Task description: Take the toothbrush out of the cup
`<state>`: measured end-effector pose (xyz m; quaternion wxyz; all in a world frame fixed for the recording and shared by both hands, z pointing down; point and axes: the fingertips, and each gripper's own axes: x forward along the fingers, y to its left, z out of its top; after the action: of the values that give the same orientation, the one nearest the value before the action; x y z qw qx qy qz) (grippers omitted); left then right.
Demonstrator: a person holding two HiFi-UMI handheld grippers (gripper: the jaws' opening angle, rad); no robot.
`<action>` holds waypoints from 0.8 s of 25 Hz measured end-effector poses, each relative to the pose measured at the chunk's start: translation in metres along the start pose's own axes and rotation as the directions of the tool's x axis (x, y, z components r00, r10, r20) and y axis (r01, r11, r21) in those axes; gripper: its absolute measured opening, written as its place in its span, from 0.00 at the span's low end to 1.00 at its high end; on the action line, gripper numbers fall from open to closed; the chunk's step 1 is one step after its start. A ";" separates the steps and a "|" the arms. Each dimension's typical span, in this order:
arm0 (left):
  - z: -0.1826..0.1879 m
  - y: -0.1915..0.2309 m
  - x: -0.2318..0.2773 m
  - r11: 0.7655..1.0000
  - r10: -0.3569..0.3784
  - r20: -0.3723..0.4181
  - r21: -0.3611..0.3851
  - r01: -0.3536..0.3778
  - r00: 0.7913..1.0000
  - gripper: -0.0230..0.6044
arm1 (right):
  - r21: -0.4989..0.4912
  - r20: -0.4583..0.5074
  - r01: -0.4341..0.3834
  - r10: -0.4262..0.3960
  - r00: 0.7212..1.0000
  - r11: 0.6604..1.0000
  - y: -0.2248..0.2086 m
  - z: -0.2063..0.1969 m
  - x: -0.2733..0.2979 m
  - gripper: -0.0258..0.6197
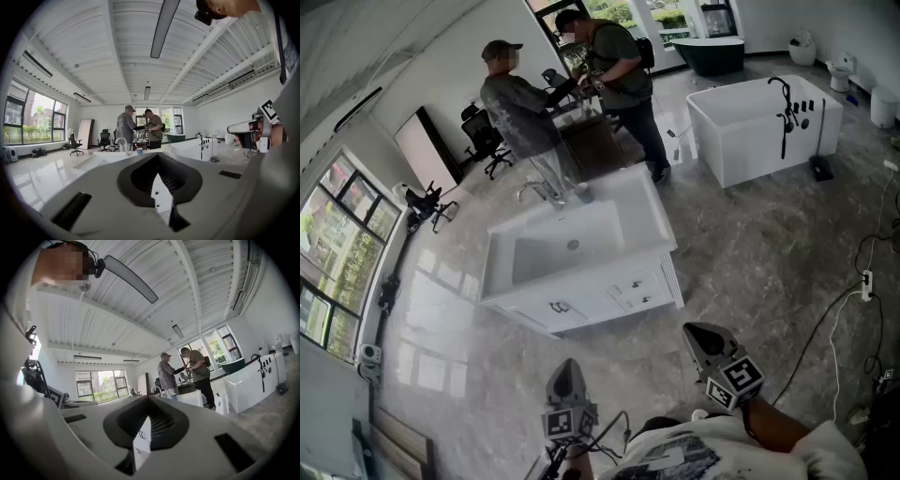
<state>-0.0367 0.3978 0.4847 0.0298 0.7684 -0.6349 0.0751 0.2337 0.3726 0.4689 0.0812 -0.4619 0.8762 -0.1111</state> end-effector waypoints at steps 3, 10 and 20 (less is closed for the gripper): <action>0.001 0.007 0.012 1.000 0.003 -0.001 -0.002 -0.003 1.000 0.07 | 0.004 -0.007 0.002 -0.002 1.000 1.000 -0.004 -0.002 0.009 0.04; 0.002 0.031 0.067 1.000 -0.026 0.008 0.007 0.026 1.000 0.07 | -0.011 0.001 0.026 -0.026 1.000 1.000 -0.022 -0.001 0.053 0.04; 0.015 0.130 0.235 0.992 -0.125 0.007 0.010 0.125 0.992 0.07 | -0.027 -0.012 0.123 -0.123 0.992 0.992 -0.055 -0.006 0.216 0.04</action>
<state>-0.1200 0.1426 0.4995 0.0282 0.8070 -0.5854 0.0731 0.1546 0.1642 0.4814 0.0620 -0.5153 0.8480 -0.1075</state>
